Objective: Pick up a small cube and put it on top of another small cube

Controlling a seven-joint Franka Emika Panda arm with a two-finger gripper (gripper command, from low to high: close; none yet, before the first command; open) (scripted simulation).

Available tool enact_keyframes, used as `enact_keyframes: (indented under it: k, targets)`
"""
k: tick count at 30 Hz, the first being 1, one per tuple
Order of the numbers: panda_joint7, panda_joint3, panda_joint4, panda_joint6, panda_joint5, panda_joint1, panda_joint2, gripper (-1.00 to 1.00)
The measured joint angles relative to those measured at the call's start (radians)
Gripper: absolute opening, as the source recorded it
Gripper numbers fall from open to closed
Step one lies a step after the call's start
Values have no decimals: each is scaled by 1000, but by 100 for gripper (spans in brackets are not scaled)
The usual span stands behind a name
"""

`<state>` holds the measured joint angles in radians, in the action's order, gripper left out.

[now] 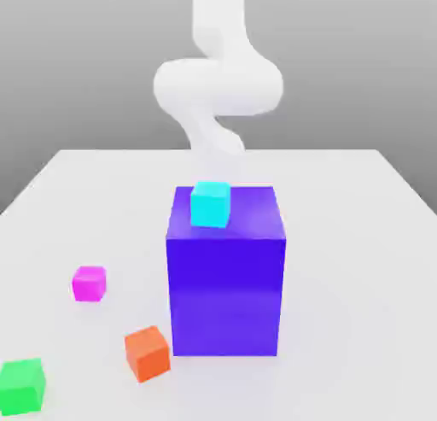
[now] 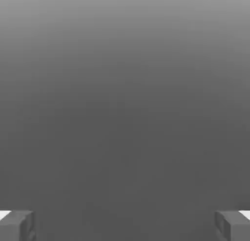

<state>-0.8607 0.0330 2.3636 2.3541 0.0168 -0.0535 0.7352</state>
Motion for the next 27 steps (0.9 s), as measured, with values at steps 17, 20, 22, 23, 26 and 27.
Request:
enact_keyframes:
  k: [17,20,22,23,26,27]
  targets:
    - [-643,154,520,469,-12,-489,-588,0]
    - [-739,192,559,564,-44,-541,-713,0]
    - [-737,192,556,598,-33,-564,-756,0]
    - [-730,185,553,613,-23,-561,-776,0]
    - [-697,153,542,659,23,-577,-832,0]
    - [-684,140,538,674,40,-585,-852,0]
